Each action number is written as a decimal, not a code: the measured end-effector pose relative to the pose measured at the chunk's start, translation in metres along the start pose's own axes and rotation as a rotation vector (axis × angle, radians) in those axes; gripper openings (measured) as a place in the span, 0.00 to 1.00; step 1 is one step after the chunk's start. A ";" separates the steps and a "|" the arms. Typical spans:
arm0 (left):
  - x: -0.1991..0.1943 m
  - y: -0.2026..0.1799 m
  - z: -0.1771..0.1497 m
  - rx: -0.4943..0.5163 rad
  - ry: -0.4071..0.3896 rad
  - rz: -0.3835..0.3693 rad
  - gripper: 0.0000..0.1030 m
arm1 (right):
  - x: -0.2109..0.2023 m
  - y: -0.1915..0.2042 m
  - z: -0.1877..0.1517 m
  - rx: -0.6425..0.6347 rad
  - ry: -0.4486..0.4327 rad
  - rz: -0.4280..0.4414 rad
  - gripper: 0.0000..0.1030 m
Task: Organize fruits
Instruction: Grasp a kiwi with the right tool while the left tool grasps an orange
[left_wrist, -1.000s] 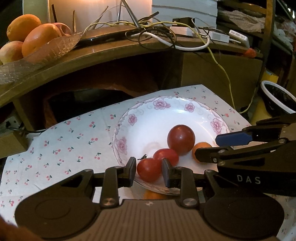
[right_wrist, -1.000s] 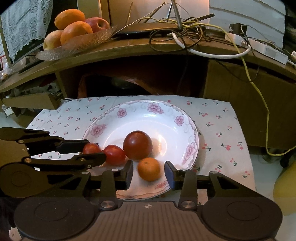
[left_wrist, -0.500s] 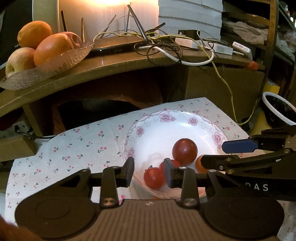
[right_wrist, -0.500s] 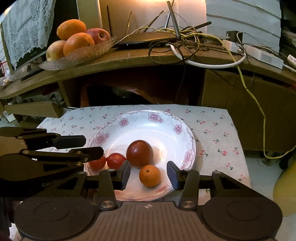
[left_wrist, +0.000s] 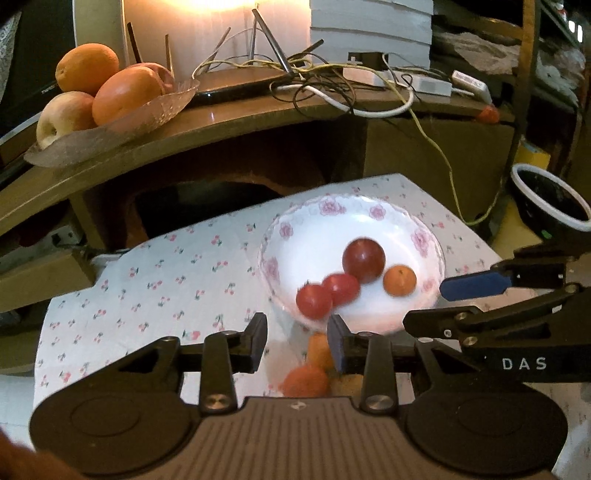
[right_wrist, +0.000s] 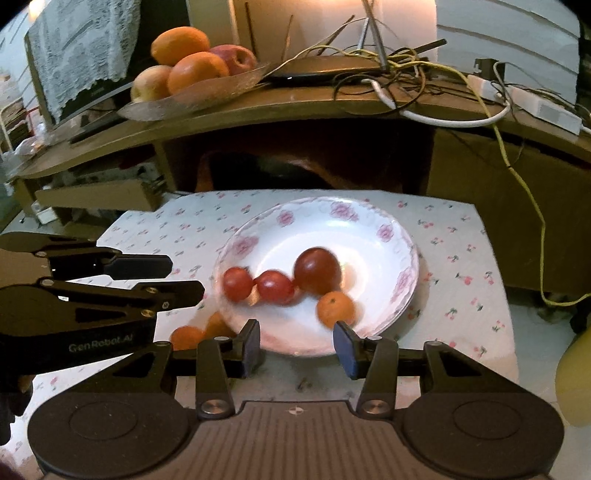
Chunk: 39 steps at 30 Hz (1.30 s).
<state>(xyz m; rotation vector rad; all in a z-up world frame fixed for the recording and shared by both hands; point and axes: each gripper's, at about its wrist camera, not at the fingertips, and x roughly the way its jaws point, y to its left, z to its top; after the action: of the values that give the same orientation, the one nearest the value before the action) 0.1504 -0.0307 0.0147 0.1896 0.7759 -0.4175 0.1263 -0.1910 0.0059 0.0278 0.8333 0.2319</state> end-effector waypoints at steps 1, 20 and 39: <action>-0.003 0.000 -0.003 0.003 0.007 0.002 0.40 | -0.003 0.003 -0.002 -0.008 0.003 0.012 0.47; -0.004 0.016 -0.030 0.010 0.096 0.000 0.40 | 0.026 0.041 -0.025 -0.084 0.122 0.107 0.48; 0.021 0.007 -0.033 0.043 0.125 -0.062 0.41 | 0.028 0.034 -0.030 -0.056 0.172 0.112 0.28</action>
<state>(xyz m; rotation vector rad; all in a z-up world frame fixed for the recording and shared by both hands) 0.1459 -0.0202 -0.0235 0.2336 0.8976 -0.4850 0.1158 -0.1539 -0.0303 0.0016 0.9976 0.3668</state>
